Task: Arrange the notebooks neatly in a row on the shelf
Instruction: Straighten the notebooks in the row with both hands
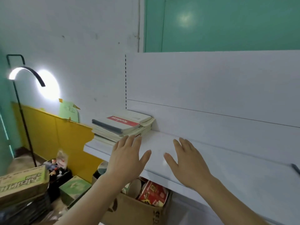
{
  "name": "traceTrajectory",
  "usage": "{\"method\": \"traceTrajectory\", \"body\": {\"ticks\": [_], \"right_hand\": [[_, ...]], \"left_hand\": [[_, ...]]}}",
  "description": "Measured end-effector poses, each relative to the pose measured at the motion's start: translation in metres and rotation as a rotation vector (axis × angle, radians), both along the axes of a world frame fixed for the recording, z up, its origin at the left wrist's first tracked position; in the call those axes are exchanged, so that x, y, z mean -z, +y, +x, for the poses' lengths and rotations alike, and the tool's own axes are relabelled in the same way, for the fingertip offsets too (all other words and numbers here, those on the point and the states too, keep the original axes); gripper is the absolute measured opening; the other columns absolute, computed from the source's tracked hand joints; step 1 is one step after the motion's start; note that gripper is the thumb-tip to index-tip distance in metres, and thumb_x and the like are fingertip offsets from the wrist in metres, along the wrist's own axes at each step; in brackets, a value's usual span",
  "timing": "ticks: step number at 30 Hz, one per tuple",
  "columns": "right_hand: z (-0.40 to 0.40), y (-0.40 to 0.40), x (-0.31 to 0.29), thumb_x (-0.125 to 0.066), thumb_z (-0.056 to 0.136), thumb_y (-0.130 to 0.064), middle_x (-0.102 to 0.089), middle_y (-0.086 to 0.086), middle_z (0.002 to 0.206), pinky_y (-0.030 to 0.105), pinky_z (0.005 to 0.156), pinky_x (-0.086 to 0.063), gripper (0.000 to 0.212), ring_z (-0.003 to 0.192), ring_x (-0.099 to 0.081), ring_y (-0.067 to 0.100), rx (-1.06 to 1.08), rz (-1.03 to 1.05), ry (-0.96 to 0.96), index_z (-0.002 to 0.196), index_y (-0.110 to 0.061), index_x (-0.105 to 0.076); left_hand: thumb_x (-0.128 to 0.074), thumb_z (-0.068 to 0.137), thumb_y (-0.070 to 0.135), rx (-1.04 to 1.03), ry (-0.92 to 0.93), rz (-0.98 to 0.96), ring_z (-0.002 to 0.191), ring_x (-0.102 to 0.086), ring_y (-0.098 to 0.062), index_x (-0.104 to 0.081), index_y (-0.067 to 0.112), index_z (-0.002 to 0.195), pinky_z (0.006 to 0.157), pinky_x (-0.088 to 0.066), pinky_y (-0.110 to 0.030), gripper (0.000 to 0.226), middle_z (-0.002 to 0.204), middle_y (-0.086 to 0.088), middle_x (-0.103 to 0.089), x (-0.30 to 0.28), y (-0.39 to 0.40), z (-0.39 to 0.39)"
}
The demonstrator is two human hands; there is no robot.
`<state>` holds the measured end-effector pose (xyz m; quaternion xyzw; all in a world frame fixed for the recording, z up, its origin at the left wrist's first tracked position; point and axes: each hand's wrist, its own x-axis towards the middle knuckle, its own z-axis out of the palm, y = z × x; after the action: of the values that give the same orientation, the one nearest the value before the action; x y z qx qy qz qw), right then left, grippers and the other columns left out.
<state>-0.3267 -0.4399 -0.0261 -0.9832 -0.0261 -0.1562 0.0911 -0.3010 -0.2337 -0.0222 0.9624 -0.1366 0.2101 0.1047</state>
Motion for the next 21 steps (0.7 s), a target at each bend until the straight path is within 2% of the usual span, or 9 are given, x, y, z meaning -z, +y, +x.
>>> {"method": "traceTrajectory", "body": {"ticks": [9, 13, 17, 19, 21], "right_hand": [[0.095, 0.121, -0.007, -0.023, 0.097, -0.062, -0.011, 0.004, 0.161, 0.038, 0.12, -0.015, 0.074, 0.148, -0.008, 0.02, -0.149, -0.005, -0.06, 0.154, -0.016, -0.012], [0.15, 0.149, -0.005, -0.024, 0.095, -0.064, -0.014, 0.003, 0.161, 0.038, 0.12, -0.016, 0.075, 0.147, -0.009, 0.019, -0.163, 0.046, -0.079, 0.154, -0.017, -0.013], [0.194, 0.164, -0.009, -0.027, 0.094, -0.065, -0.024, 0.003, 0.156, 0.039, 0.118, -0.02, 0.075, 0.145, -0.016, 0.02, -0.174, 0.024, -0.062, 0.151, -0.016, -0.022], [0.21, 0.169, -0.014, -0.029, 0.092, -0.067, -0.04, 0.0, 0.145, 0.038, 0.112, -0.031, 0.07, 0.137, -0.031, 0.02, -0.15, 0.004, -0.052, 0.141, -0.019, -0.038], [0.216, 0.173, -0.016, -0.03, 0.091, -0.068, -0.058, -0.006, 0.113, 0.034, 0.09, -0.046, 0.052, 0.108, -0.052, 0.018, -0.133, -0.05, -0.04, 0.108, -0.026, -0.055]], "left_hand": [[-0.027, 0.098, 0.064, -0.08, 0.066, -0.027, 0.151, -0.017, -0.019, -0.023, 0.025, 0.156, 0.123, -0.018, -0.041, 0.069, 0.162, 0.004, -0.025, 0.003, 0.12, 0.067], [-0.031, 0.1, 0.06, -0.067, 0.065, -0.025, 0.15, -0.02, -0.018, -0.026, 0.025, 0.154, 0.122, -0.021, -0.039, 0.065, 0.161, 0.005, -0.028, 0.005, 0.15, 0.118], [-0.033, 0.101, 0.057, -0.018, 0.041, 0.005, 0.149, -0.022, -0.017, -0.028, 0.025, 0.153, 0.122, -0.021, -0.037, 0.062, 0.16, 0.005, -0.029, 0.0, 0.165, 0.171], [-0.029, 0.101, 0.058, 0.004, 0.031, 0.008, 0.149, -0.02, -0.017, -0.029, 0.026, 0.153, 0.122, -0.02, -0.037, 0.061, 0.16, 0.005, -0.028, -0.003, 0.168, 0.194], [-0.022, 0.099, 0.063, 0.047, 0.05, 0.02, 0.149, -0.02, -0.017, -0.031, 0.028, 0.152, 0.122, -0.018, -0.037, 0.064, 0.16, 0.005, -0.03, 0.0, 0.172, 0.215]]}}
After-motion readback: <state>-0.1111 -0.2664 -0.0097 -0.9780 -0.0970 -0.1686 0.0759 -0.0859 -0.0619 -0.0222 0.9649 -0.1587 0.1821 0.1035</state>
